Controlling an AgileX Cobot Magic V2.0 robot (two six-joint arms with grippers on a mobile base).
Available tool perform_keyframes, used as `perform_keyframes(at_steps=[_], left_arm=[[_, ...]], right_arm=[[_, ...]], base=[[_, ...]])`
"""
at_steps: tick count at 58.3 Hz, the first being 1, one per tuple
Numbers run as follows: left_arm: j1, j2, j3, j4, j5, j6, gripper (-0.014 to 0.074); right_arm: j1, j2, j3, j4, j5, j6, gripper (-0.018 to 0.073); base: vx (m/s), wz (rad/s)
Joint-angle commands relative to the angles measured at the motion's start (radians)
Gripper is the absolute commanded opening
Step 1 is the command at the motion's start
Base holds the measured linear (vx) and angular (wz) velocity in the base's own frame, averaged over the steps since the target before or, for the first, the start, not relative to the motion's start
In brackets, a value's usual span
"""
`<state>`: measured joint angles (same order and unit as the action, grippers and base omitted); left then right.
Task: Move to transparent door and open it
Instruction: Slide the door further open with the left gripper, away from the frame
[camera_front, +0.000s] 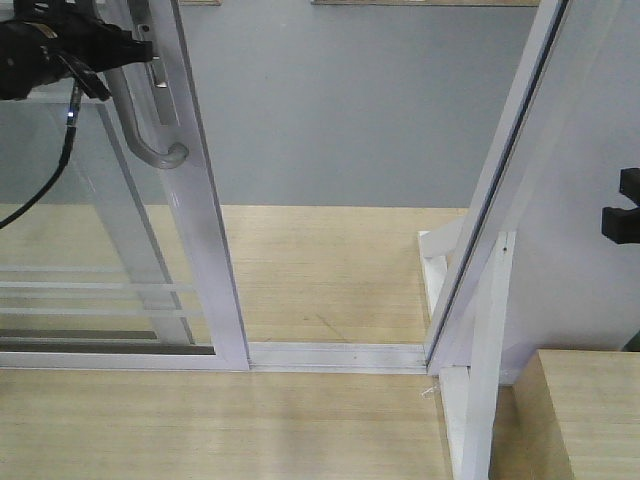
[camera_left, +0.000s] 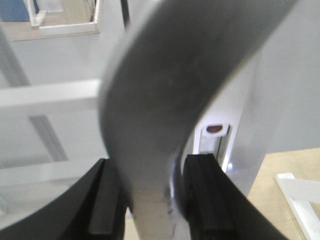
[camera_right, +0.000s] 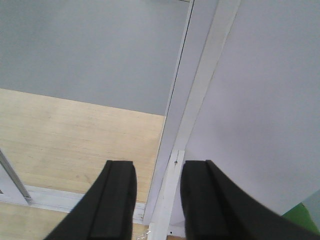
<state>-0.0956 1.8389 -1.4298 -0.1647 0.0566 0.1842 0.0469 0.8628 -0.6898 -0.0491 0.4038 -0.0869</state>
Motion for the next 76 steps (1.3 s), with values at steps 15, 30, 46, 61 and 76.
perform_keyframes(at_steps=[15,30,46,61,76], left_arm=[[0.058,-0.076,-0.032,0.0,0.021,0.0,0.0382],[0.101,-0.099,-0.032,0.023,0.037,0.0,0.0382],[0.167,-0.138,0.008,0.024,0.061,0.0,0.0382],[0.166,-0.21,0.132,0.015,0.036,-0.001,0.0382],[0.155,-0.369,0.288,0.014,0.008,-0.009,0.0382]], right_arm=[[-0.007,-0.011,-0.03,-0.009,-0.072,0.001,0.0323],[-0.007,-0.011,-0.03,-0.009,-0.072,0.001,0.0323],[-0.007,-0.011,-0.03,-0.009,-0.073,0.001,0.0323],[-0.007,-0.011,-0.03,-0.009,-0.072,0.001,0.0323],[-0.007,-0.011,-0.03,-0.009,-0.072,0.001,0.0323]], base=[[0.0,0.0],[0.0,0.0],[0.0,0.0],[0.0,0.0],[0.0,0.0]])
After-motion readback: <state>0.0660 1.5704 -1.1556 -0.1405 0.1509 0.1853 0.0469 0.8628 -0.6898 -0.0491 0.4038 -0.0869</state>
